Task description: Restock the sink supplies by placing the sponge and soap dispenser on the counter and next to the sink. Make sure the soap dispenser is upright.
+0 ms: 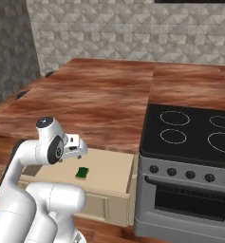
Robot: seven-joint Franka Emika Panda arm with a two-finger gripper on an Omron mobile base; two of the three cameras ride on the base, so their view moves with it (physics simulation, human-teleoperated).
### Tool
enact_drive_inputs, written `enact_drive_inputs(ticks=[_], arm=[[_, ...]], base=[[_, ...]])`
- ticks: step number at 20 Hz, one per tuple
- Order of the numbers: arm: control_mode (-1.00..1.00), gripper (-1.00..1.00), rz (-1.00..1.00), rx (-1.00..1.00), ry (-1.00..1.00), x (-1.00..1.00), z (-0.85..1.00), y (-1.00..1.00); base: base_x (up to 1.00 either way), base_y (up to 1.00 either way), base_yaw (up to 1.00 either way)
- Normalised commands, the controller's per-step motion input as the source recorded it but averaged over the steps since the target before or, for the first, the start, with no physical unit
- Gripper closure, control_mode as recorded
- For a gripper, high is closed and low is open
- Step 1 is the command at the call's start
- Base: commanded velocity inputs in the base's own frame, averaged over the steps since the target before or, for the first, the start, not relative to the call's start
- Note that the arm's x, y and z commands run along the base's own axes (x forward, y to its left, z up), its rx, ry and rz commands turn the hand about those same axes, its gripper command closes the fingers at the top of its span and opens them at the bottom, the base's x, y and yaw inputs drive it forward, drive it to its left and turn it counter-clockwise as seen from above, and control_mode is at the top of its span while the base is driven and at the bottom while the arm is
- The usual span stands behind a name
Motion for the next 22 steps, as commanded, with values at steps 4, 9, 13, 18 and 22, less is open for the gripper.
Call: enact_drive_inputs(ticks=[4,9,13,18,22], arm=[[1.0,-1.0,0.0,0.0,0.0,0.0,0.0,0.0],[1.0,-1.0,0.0,0.0,0.0,0.0,0.0,0.0],[1.0,-1.0,0.0,0.0,0.0,0.0,0.0,0.0],[1.0,-1.0,0.0,0.0,0.0,0.0,0.0,0.0],[1.0,-1.0,0.0,0.0,0.0,0.0,0.0,0.0]], base=[[0.3,0.2,-0.11],[0.0,0.22,-0.06],[0.08,0.42,-0.09],[0.13,0.47,-0.11],[0.12,0.38,-0.1]])
